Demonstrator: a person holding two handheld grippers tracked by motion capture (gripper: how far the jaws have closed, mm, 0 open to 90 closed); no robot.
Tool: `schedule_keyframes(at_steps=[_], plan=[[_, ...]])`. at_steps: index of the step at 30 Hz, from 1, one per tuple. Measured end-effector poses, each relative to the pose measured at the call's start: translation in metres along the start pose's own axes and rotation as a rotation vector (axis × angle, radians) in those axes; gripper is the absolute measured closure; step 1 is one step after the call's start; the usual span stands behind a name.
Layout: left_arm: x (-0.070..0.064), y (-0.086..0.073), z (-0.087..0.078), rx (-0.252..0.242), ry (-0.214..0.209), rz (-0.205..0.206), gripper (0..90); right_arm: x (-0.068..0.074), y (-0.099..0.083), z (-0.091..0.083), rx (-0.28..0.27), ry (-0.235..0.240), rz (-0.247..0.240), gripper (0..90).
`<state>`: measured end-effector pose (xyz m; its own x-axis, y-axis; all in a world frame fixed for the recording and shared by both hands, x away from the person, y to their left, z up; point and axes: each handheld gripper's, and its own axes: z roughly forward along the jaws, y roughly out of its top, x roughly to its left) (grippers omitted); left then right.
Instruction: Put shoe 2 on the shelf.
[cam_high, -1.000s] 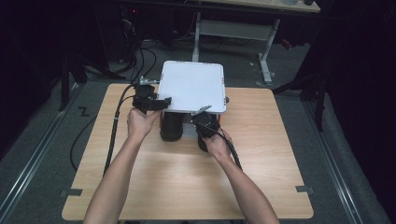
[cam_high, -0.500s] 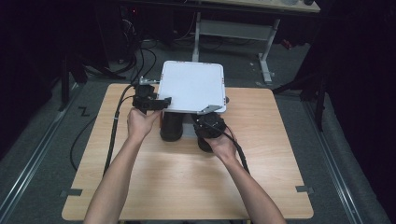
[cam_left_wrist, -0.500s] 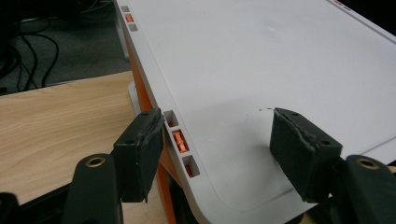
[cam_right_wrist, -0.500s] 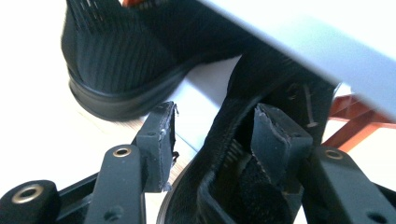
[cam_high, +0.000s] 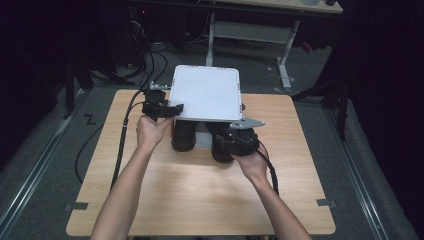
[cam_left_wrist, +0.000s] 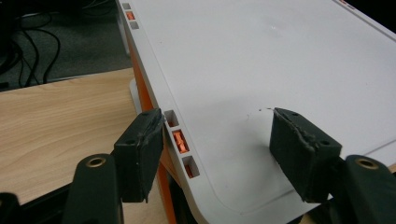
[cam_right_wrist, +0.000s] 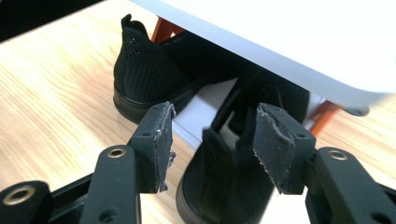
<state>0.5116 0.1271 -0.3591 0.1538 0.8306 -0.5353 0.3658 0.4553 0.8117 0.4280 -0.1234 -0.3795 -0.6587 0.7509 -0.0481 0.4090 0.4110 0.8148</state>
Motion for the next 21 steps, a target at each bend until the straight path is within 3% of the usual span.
schedule_keyframes(at_steps=[4,9,12,21], plan=[[0.0,0.0,0.0,-0.002,0.005,0.002,35.7,-0.004,-0.014,-0.018,-0.032,-0.002,0.021,46.8],[0.0,0.0,-0.001,-0.001,0.004,0.002,36.5,-0.006,-0.032,-0.025,-0.036,-0.007,0.053,46.4],[0.0,0.0,-0.001,0.0,0.003,0.002,36.5,-0.004,-0.052,-0.013,0.019,-0.004,0.063,46.2],[0.001,0.0,-0.002,-0.004,0.0,0.007,37.2,-0.001,-0.074,0.014,0.084,-0.021,0.102,45.0]])
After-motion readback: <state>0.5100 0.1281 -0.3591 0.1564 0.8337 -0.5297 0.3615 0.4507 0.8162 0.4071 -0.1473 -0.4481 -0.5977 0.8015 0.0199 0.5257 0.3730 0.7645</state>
